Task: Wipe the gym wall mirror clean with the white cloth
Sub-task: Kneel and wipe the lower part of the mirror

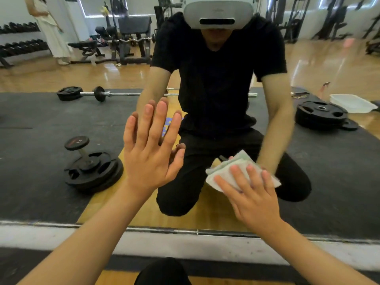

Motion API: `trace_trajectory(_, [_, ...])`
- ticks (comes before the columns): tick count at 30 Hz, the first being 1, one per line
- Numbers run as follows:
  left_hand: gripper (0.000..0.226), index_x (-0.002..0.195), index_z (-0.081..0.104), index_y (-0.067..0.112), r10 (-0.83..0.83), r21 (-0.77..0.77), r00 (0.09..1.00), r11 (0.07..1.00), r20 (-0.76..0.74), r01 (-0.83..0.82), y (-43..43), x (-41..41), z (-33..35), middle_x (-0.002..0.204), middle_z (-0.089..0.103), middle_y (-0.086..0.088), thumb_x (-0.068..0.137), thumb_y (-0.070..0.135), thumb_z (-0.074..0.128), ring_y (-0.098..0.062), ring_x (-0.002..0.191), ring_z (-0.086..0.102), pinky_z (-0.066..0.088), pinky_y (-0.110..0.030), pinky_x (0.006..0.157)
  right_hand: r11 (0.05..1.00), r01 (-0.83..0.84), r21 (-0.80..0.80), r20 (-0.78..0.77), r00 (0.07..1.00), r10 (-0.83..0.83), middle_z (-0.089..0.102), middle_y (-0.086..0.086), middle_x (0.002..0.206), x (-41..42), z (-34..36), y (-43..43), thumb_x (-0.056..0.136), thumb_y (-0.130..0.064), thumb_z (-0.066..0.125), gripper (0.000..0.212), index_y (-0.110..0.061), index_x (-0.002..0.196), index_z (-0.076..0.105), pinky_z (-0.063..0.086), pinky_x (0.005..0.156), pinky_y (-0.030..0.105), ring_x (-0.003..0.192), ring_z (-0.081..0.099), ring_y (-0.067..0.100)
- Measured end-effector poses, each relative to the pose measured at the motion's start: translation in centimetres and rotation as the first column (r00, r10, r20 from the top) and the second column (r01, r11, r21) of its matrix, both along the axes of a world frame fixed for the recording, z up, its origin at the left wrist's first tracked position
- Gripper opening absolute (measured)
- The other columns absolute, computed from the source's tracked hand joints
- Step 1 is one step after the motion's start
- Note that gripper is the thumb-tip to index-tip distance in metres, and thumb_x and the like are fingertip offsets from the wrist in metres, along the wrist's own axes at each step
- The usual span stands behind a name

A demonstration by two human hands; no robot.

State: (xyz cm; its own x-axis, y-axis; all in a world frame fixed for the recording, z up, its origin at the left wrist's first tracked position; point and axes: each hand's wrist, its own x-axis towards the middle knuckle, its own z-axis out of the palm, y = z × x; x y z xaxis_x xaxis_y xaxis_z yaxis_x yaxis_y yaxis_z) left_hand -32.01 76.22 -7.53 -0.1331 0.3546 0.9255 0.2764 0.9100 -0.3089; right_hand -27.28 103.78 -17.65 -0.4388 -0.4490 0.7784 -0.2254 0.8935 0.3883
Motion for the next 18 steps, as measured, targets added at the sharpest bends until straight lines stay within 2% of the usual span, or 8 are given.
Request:
trace_trajectory(2, [0.082,0.169,0.018,0.016,-0.001,0.009,1.0,1.0,-0.007,0.001,0.0,0.1,-0.1,0.178,-0.003,-0.006,0.098,0.04,0.052,-0.027,0.164,0.002,0.007,-0.05,0.132,0.995,-0.002,-0.097,0.053,0.999,0.007,0.011,0.006,0.173,0.7,-0.8,-0.5,0.098,-0.026,0.059,0.074,-0.034,0.163,0.025,0.001,0.131,0.051,0.162,-0.003,0.032])
trace_trajectory(4, [0.082,0.169,0.018,0.016,0.001,0.014,1.0,1.0,-0.013,0.0,0.0,0.0,-0.1,0.178,-0.003,-0.006,0.098,0.04,0.052,-0.027,0.164,0.002,0.008,-0.051,0.132,0.972,-0.065,-0.224,0.032,0.997,0.074,0.013,0.009,0.17,0.5,3.1,-2.7,0.107,-0.024,0.047,0.06,-0.034,0.162,0.026,0.0,0.13,0.052,0.162,-0.006,0.031])
trace_trajectory(8, [0.082,0.169,0.016,0.016,0.002,0.013,1.0,1.0,-0.012,-0.001,0.0,-0.1,-0.1,0.178,-0.005,-0.004,0.098,0.041,0.049,-0.025,0.164,0.001,0.009,-0.051,0.132,0.915,-0.147,-0.375,-0.155,0.983,0.095,0.012,0.015,0.172,-1.5,13.1,-6.4,0.115,-0.038,0.037,0.051,-0.03,0.165,0.027,0.008,0.128,0.06,0.155,0.01,0.042])
trace_trajectory(11, [0.083,0.169,0.015,0.017,0.0,0.014,1.0,1.0,-0.006,0.0,0.0,0.0,-0.1,0.178,-0.006,-0.003,0.098,0.042,0.049,-0.025,0.164,0.0,0.008,-0.05,0.132,0.949,-0.129,-0.288,-0.185,0.98,0.077,0.008,0.01,0.174,-1.8,9.7,-6.2,0.113,-0.041,0.044,0.059,-0.031,0.166,0.02,0.007,0.128,0.059,0.159,0.004,0.04])
trace_trajectory(13, [0.08,0.169,0.016,0.017,0.005,0.014,1.0,1.0,-0.006,-0.004,-0.1,0.0,-0.1,0.178,-0.006,-0.003,0.099,0.041,0.047,-0.024,0.164,0.0,0.008,-0.05,0.132,0.986,-0.072,-0.154,-0.081,0.995,0.06,0.003,0.007,0.177,-0.8,2.0,-4.3,0.106,-0.032,0.056,0.073,-0.031,0.168,0.017,0.003,0.13,0.054,0.162,-0.004,0.033])
trace_trajectory(15, [0.077,0.169,0.015,0.018,0.013,0.017,1.0,1.0,-0.011,-0.012,0.0,-0.1,-0.1,0.178,-0.004,-0.004,0.101,0.041,0.044,-0.023,0.164,-0.002,0.007,-0.049,0.132,1.0,-0.001,0.027,0.054,0.999,0.0,0.012,0.004,0.173,0.8,-4.8,-1.7,0.095,-0.02,0.059,0.086,-0.031,0.168,0.015,0.0,0.131,0.049,0.163,-0.006,0.03])
trace_trajectory(17, [0.077,0.17,0.013,0.019,0.012,0.026,1.0,1.0,-0.012,-0.012,0.0,-0.1,-0.1,0.175,0.008,-0.012,0.102,0.042,0.041,-0.022,0.164,-0.003,0.007,-0.049,0.132,0.994,0.006,0.108,0.127,0.992,-0.019,0.016,0.002,0.17,1.8,-6.6,-0.8,0.091,-0.016,0.054,0.088,-0.032,0.168,0.014,-0.002,0.131,0.046,0.163,-0.006,0.027])
trace_trajectory(18, [0.076,0.17,0.013,0.019,0.011,0.032,1.0,0.999,-0.018,-0.011,0.0,-0.2,-0.1,0.17,0.013,-0.016,0.102,0.042,0.04,-0.022,0.164,-0.003,0.008,-0.049,0.132,0.995,-0.024,0.094,0.123,0.992,0.012,0.013,0.003,0.172,1.8,-5.6,-1.1,0.093,-0.014,0.053,0.085,-0.032,0.168,0.016,-0.002,0.131,0.046,0.163,-0.004,0.027])
